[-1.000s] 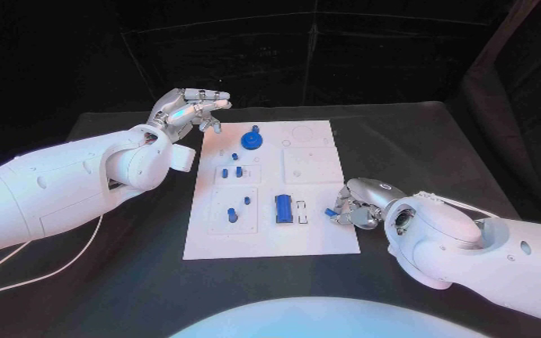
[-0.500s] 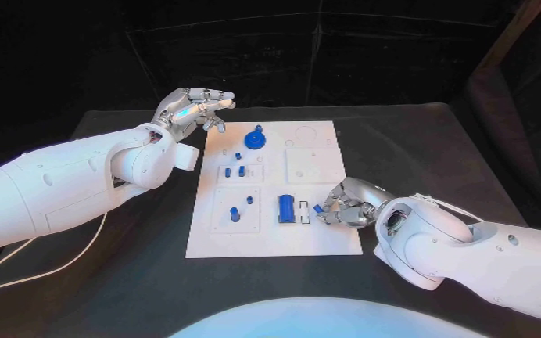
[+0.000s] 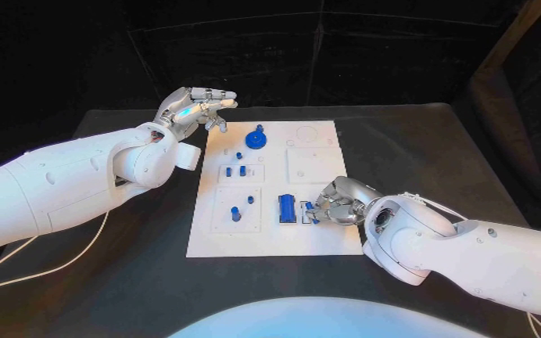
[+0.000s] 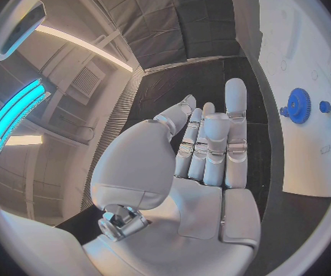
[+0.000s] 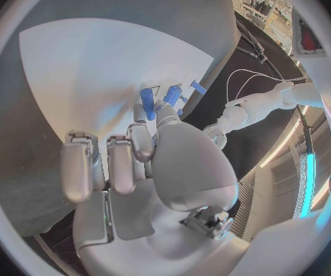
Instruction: Assemble the parts on the task board
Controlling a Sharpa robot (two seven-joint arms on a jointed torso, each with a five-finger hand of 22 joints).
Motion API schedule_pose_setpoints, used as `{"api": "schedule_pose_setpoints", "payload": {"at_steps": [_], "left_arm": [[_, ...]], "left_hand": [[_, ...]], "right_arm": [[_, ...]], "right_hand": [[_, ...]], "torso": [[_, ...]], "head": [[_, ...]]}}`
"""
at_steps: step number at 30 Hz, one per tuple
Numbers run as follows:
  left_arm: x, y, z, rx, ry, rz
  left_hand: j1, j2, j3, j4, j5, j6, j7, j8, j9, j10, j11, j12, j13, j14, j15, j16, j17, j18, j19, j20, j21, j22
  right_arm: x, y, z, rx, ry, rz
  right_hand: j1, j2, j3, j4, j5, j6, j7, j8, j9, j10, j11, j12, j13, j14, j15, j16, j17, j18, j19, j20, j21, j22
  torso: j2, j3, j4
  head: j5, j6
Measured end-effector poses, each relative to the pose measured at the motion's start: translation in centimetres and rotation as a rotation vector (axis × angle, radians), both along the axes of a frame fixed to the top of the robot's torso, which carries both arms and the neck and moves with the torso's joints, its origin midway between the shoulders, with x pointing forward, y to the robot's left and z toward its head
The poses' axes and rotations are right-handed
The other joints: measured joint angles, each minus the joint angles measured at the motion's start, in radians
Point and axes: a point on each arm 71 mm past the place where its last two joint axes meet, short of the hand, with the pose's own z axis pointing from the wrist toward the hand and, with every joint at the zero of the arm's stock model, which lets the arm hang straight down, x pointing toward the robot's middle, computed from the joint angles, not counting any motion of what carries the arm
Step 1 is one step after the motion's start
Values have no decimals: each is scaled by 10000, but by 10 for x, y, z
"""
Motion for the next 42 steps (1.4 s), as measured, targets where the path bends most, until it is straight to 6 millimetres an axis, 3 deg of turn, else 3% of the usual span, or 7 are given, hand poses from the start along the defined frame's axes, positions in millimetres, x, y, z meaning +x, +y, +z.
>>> {"api": "schedule_pose_setpoints", "payload": {"at_steps": [17,21,26,28,31,36,42], "left_arm": [[0,-1,0,-7,8,-24],[0,-1,0,-8,14,-33],[0,-1,0,-11,22,-45],[0,-1,0,-11,25,-48],[0,-1,0,-11,30,-52],[0,-1,0,-10,40,-58],[0,-1,0,-9,49,-62]], "left_hand": [[0,0,0,0,0,0,0,0,0,0,0,0,0,0,0,0,1,-1,0,0,0,1],[0,0,0,0,0,0,0,0,0,0,0,0,0,0,0,0,1,0,0,0,0,1],[0,0,0,-1,0,0,0,0,0,0,0,0,0,0,0,0,1,0,0,0,0,1],[0,0,0,0,0,0,0,0,0,0,0,0,0,0,0,0,1,0,0,0,0,2],[0,0,1,-1,0,0,0,0,0,0,0,0,0,0,0,0,1,0,0,0,0,2],[0,0,1,-1,0,0,0,0,0,0,0,0,0,0,0,0,2,-1,0,0,0,2],[0,0,1,-1,0,0,0,0,0,0,0,0,0,0,0,0,2,-1,0,0,0,3]], "right_arm": [[4,8,-2,54,20,-28],[5,8,-3,25,-1,-31],[5,8,-3,-46,-57,-46],[6,8,-3,-87,-92,-48],[6,7,-3,-141,-143,-46],[6,6,-2,-218,-242,-34],[3,3,1,-225,-321,163]], "right_hand": [[-518,-201,-165,467,33,201,-72,205,122,105,-106,56,212,-19,-50,0,7,-1,-3,-74,0,0],[-928,-234,-410,768,-530,222,-93,227,159,124,-125,12,285,-19,-50,0,7,0,-3,-74,0,0],[-1277,-224,-838,1195,-2169,239,-110,226,217,159,-160,-73,204,-19,-50,-49,6,0,-3,-74,0,-1],[-1315,-186,-954,1311,-2578,198,-69,226,248,159,-161,-140,183,-19,-50,-94,6,0,-3,-74,-56,-1],[-1354,-224,-1025,1382,-2845,199,-69,226,274,155,-157,-172,142,-19,-50,-95,6,0,-4,-74,-66,-1],[-1354,-224,-1069,1386,-2913,163,-34,226,291,119,-121,-242,115,-19,-49,-135,5,0,-4,-74,-115,-1],[-841,-298,-1147,1052,-3076,127,2,226,352,119,-121,-246,94,-19,-49,-134,4,-1,-4,-74,-116,-1]], "torso": [[0,8,-12],[0,7,-12],[0,7,-12],[0,7,-12],[-1,7,-12],[-7,6,-12],[-7,9,-13]], "head": [[66,-77],[72,-79],[73,-80],[73,-80],[66,-81],[52,-81],[41,-67]]}}
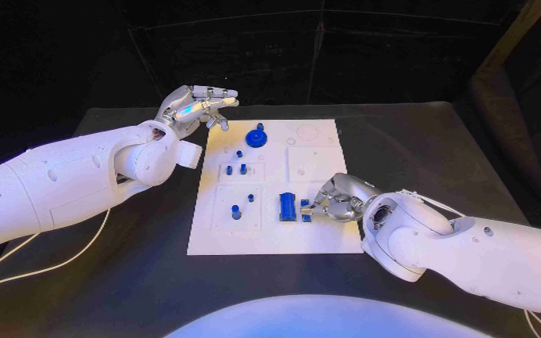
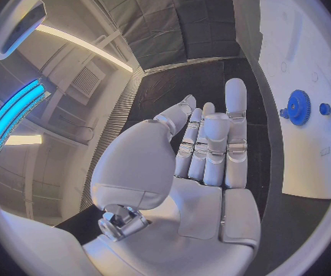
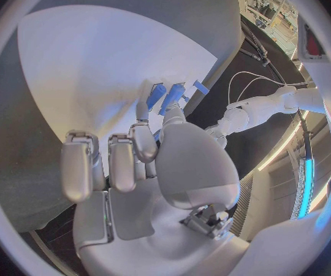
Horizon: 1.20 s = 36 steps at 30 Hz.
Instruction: Assemble the parts on the task board
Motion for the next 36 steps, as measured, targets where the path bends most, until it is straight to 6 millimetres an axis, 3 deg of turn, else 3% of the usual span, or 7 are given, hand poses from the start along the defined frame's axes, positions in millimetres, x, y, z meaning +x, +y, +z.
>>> {"api": "schedule_pose_setpoints", "payload": {"at_steps": [15,23,36], "left_arm": [[0,0,0,2,10,-6],[0,0,0,5,14,-6],[0,0,0,7,18,-6]], "left_hand": [[0,0,0,0,0,0,0,0,0,0,0,0,0,0,0,0,0,1,0,0,0,0],[0,0,0,0,0,0,0,0,0,0,0,0,0,0,0,0,1,0,0,0,0,1],[0,0,0,0,0,0,0,0,0,0,0,30,0,0,0,0,-15,0,0,0,-38,-10]], "right_arm": [[-5,-2,2,-163,34,731],[-1,-4,-3,-470,71,817],[7,-3,-7,-776,-25,790]], "right_hand": [[82,-18,-40,-40,-25,0,0,0,29,0,0,-35,20,0,1,0,-1,0,0,1,0,0],[428,143,1,-247,-146,0,0,66,96,-19,19,-38,45,0,2,1,-2,0,-1,0,0,1],[568,284,8,-254,-146,20,-20,153,173,-37,36,-53,63,1,4,2,-3,1,0,1,0,0]], "torso": [[-2,5,-12],[8,5,6],[5,1,6]], "head": [[-12,12],[13,-23],[36,-38]]}}
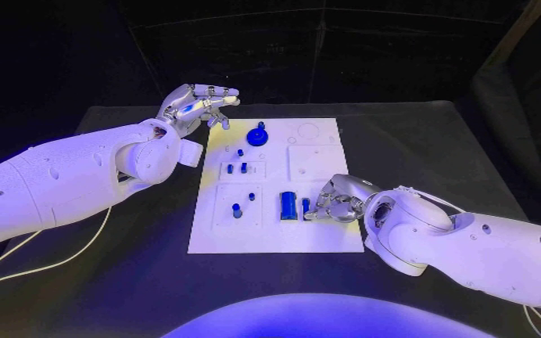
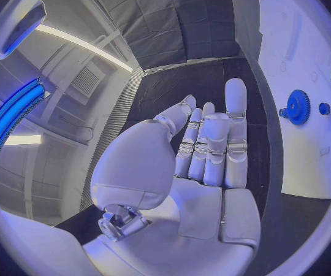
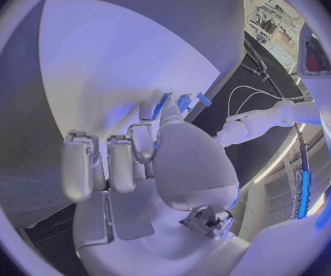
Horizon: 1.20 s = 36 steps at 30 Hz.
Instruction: Assemble the parts on the task board
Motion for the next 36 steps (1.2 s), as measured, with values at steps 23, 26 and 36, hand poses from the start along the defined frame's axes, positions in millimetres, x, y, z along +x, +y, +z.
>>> {"api": "schedule_pose_setpoints", "payload": {"at_steps": [23,26,36], "left_arm": [[3,3,-2,-101,19,168],[7,5,-3,-215,44,353],[23,6,-16,-590,185,1076]], "left_hand": [[-861,-615,-969,616,0,-110,1,46,0,-73,0,206,71,-759,97,-694,-1181,-1,-247,102,-359,-211],[-764,-518,-1459,787,0,-198,-18,86,0,-183,39,350,119,-1774,168,-1719,-1966,-2,-990,186,-1152,-681],[-90,57,-2107,937,0,-377,161,152,-17,-612,469,-235,-76,-3745,1038,-7027,-4576,1,-3978,1144,-4614,-3066]], "right_arm": [[49,-33,34,3725,-281,-721],[73,-42,43,5078,-425,-1126],[142,-62,45,8205,-1120,-2459]], "right_hand": [[1191,347,-358,-722,196,-1640,739,-857,-292,-3583,639,-6484,-4758,-1759,544,-6433,-6177,1333,-4596,464,-5997,-4257],[1644,587,-515,-891,22,-1533,1117,-1156,-516,-4049,979,-8401,-6861,-2508,998,-9096,-7714,1331,-5344,902,-8138,-5850],[1863,1061,-644,-1713,23,-1029,1286,-2438,-1580,-3883,1533,-10502,-10855,-3992,1861,-13278,-10916,1329,-5887,1852,-11972,-8868]], "torso": [[-180,-43,-6],[-304,-65,-9],[-775,-166,-73]], "head": [[-142,452],[-190,629],[-216,1315]]}}
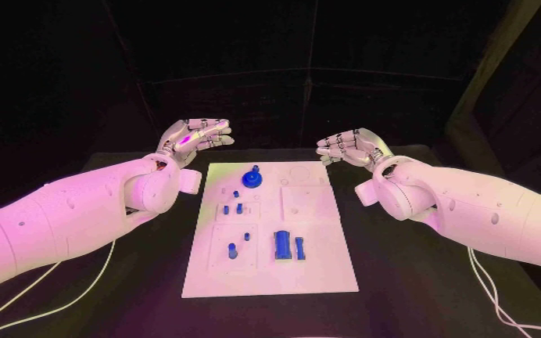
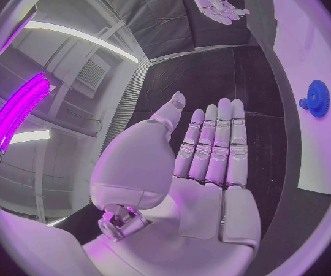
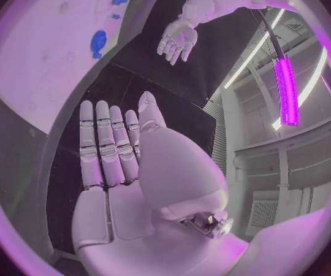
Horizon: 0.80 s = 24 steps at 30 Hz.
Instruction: Assemble the parts on the task board
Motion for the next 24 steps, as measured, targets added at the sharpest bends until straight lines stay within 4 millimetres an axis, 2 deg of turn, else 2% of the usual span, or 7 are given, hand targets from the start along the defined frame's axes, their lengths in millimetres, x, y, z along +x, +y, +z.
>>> {"api": "schedule_pose_setpoints", "payload": {"at_steps": [4,10,15,17,19,20,24], "left_arm": [[6,-4,-8,-71,21,192],[10,-7,-15,-106,9,379],[7,-9,-16,-125,77,341],[4,-12,-17,-165,125,299],[0,-16,-17,-204,160,264],[-2,-19,-17,-223,181,266],[-14,-30,-17,-235,284,352]], "left_hand": [[-12,-12,-422,206,0,-36,-35,-68,0,-49,49,-245,0,-17,132,-890,-454,0,-244,221,-439,-428],[-148,35,-903,416,-9,-147,-45,-124,-16,-124,40,-422,-20,225,177,-1549,-800,0,-174,257,-619,-778],[-2335,-44,-1178,691,-278,-1877,-380,-621,-358,-1909,-252,-683,-347,-1419,-80,-2081,-1052,-94,-1589,-190,-872,-1209],[-3135,-73,-1238,751,-307,-2509,-501,-738,-447,-2574,-358,-764,-429,-2019,-172,-2272,-1140,-227,-2125,-366,-969,-1365],[-3959,-100,-1285,799,-380,-3163,-637,-829,-515,-3256,-468,-983,-496,-2637,-268,-2469,-1266,-269,-2672,-540,-1206,-1524],[-4312,-106,-1288,802,-380,-3446,-694,-849,-541,-3548,-514,-1091,-521,-2903,-353,-2547,-1380,-381,-2907,-612,-1311,-1593],[-5514,-127,-1298,872,-424,-4400,-886,-922,-603,-4538,-762,-1392,-577,-3806,-751,-2828,-1740,-528,-3705,-871,-1585,-1825]], "right_arm": [[14,-1,-3,596,-175,-257],[23,1,-4,1022,-349,-321],[20,1,-5,1046,-293,-321],[15,3,-6,1147,-240,-305],[10,8,-6,1289,-198,-264],[6,12,-6,1412,-174,-241],[-12,24,-3,1933,-84,-310]], "right_hand": [[-238,235,35,-449,0,139,-2,-362,-425,165,65,-340,-992,174,68,-417,-866,-1,464,38,-756,-763],[-493,261,57,-597,-10,159,25,-389,-602,206,105,-376,-1342,275,61,-424,-1184,-2,688,21,-977,-1045],[-3089,2,501,-603,-263,-1474,-300,-737,-834,-1562,-174,-799,-1763,-1561,-164,-774,-1636,-48,-904,-371,-1284,-1592],[-4041,-98,673,-591,-350,-2095,-423,-824,-1051,-2247,-276,-905,-1870,-2266,-246,-861,-1783,-248,-1515,-523,-1398,-1794],[-5096,-205,857,-580,-510,-2787,-567,-854,-1274,-3001,-388,-983,-1963,-3046,-470,-896,-1907,-251,-2187,-691,-1515,-2016],[-5494,-246,934,-576,-613,-3048,-622,-904,-1346,-3284,-431,-983,-1990,-3341,-571,-939,-1942,-404,-2439,-756,-1558,-2102],[-6962,-546,1197,-567,-960,-4009,-820,-965,-1541,-4329,-707,-1061,-2063,-4423,-877,-996,-2047,-500,-3376,-987,-1732,-2413]], "torso": [[-150,-15,2],[-286,-3,9],[-282,21,48],[-282,64,111],[-284,119,191],[-286,143,221],[-293,206,312]], "head": [[9,213],[2,455],[2,483],[12,573],[26,660],[27,691],[38,750]]}}
